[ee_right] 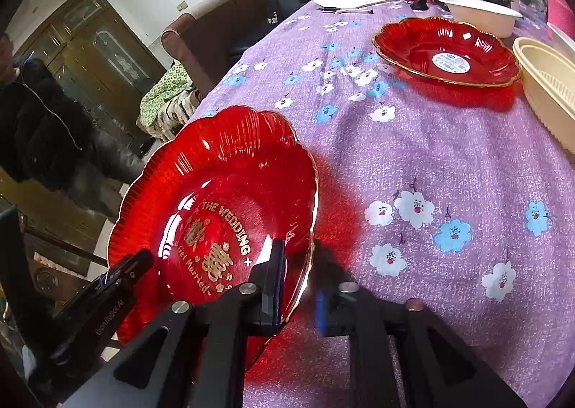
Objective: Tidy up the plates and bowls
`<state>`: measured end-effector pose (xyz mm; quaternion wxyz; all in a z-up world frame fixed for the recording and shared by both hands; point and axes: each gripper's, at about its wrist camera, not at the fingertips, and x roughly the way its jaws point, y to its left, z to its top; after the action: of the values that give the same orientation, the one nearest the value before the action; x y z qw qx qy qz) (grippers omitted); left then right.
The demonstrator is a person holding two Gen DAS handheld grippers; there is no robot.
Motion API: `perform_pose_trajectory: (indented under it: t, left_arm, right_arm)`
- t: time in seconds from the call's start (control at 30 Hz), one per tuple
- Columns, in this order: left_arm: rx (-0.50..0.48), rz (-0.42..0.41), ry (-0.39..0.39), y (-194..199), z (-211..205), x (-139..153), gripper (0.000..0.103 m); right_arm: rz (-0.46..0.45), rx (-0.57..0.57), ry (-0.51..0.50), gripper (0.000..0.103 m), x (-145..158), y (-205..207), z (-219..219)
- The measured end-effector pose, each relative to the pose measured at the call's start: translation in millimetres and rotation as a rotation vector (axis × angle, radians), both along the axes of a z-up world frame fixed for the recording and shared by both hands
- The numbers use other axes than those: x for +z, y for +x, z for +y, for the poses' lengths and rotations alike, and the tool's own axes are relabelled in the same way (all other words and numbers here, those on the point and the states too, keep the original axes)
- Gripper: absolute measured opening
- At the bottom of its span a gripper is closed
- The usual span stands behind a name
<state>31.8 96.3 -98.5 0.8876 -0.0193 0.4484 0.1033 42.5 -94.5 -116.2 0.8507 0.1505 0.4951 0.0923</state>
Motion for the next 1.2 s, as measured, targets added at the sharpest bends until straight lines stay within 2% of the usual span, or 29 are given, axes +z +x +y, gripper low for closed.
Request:
perform_pose_trajectory:
  t: [0.17, 0.27, 0.3, 0.33, 0.43, 0.77, 0.93, 0.97, 1.03, 1.2]
  left_arm:
    - [0.007, -0.051, 0.039, -10, -1, 8, 0.021]
    - [0.023, -0.089, 0.066, -16, 2, 17, 0.037]
    - [0.029, -0.104, 0.079, -18, 2, 20, 0.046]
    - [0.034, -0.123, 0.094, -20, 3, 24, 0.049]
    - [0.042, -0.157, 0.116, -27, 6, 34, 0.049]
    - [0.069, -0.208, 0.117, -33, 10, 57, 0.049]
    - [0.05, -0.234, 0.105, -32, 2, 72, 0.049]
    - [0.036, -0.239, 0.091, -29, -2, 77, 0.051]
    - [0.008, -0.242, 0.061, -23, -10, 86, 0.061]
    - [-0.142, -0.206, -0.017, 8, -56, 104, 0.066]
  right_arm:
    - [-0.042, -0.006, 0.048, 0.04, 5, -3, -15]
    - [-0.096, -0.011, 0.071, 0.044, 13, -5, -26]
    - [-0.11, -0.012, 0.074, 0.044, 16, -7, -29]
    - [-0.131, -0.019, 0.073, 0.045, 19, -9, -34]
    - [-0.161, -0.045, 0.079, 0.05, 24, -12, -44]
    - [-0.165, -0.126, 0.129, 0.05, 26, -9, -79]
    - [-0.174, -0.142, 0.141, 0.05, 28, -10, -87]
    - [-0.177, -0.148, 0.149, 0.05, 29, -10, -90]
    - [-0.182, -0.163, 0.172, 0.05, 30, -9, -97]
    - [-0.18, -0.222, 0.269, 0.05, 23, 5, -121]
